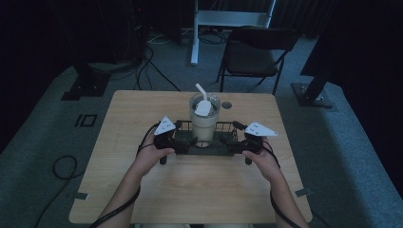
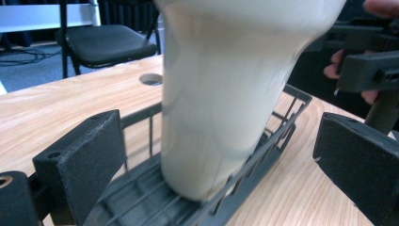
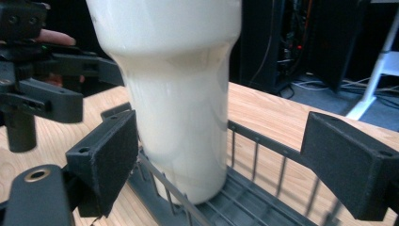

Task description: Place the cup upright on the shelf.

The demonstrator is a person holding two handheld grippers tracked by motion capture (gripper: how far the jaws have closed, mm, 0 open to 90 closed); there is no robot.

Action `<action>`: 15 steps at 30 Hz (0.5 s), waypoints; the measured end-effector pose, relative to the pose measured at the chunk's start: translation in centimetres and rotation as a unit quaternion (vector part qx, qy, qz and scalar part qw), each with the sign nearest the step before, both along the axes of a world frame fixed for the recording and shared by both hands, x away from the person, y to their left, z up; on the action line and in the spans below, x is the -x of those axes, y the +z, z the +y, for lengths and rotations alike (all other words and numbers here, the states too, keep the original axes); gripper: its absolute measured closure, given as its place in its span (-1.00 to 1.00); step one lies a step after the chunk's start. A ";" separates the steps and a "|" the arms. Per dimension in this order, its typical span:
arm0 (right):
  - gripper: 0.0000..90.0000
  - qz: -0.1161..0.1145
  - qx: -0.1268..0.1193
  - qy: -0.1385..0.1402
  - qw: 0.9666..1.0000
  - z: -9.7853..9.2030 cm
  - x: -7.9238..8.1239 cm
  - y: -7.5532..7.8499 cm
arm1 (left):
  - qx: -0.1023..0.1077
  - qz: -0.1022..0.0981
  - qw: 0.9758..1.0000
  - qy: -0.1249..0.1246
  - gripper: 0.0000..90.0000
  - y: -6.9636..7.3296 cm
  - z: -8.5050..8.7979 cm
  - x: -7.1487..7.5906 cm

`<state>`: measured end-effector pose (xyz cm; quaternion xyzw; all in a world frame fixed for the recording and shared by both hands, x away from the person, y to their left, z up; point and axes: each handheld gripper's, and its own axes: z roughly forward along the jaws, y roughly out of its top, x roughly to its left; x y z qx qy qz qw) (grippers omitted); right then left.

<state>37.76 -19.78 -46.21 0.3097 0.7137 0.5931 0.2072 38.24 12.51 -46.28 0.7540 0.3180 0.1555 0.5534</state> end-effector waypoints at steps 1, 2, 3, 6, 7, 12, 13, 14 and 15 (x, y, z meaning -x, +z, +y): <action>-0.74 -0.001 0.000 -0.004 1.000 -0.2 0.2 0.0 | 0.001 0.002 1.000 0.000 -0.94 -0.1 0.3 0.2; -0.74 0.002 0.000 -0.009 1.000 -0.4 0.4 0.0 | 0.000 0.004 1.000 0.002 -0.94 -0.2 0.5 0.4; -0.74 0.001 0.002 -0.012 1.000 -0.6 0.5 0.0 | -0.002 0.002 1.000 0.005 -0.94 -0.2 0.8 0.5; -0.74 0.006 0.001 -0.027 1.000 -1.4 0.9 0.0 | -0.005 0.003 1.000 0.012 -0.94 -0.4 1.8 0.9; -0.74 0.005 0.001 -0.031 1.000 -1.6 1.0 0.0 | -0.003 0.005 1.000 0.014 -0.94 -0.5 2.1 1.0; -0.74 0.011 -0.001 -0.050 0.999 -2.9 1.5 -0.2 | -0.004 0.008 1.000 0.026 -0.94 -1.0 3.6 1.7; -0.74 0.011 -0.001 -0.050 0.999 -2.9 1.5 -0.2 | -0.004 0.008 1.000 0.026 -0.94 -1.0 3.6 1.7; -0.74 0.011 0.005 -0.060 0.998 -3.6 1.8 -0.4 | -0.006 0.010 0.999 0.037 -0.94 -1.5 4.5 2.2; -0.74 0.013 0.006 -0.063 0.998 -3.8 1.9 -0.5 | -0.005 0.013 0.999 0.040 -0.94 -1.7 4.8 2.4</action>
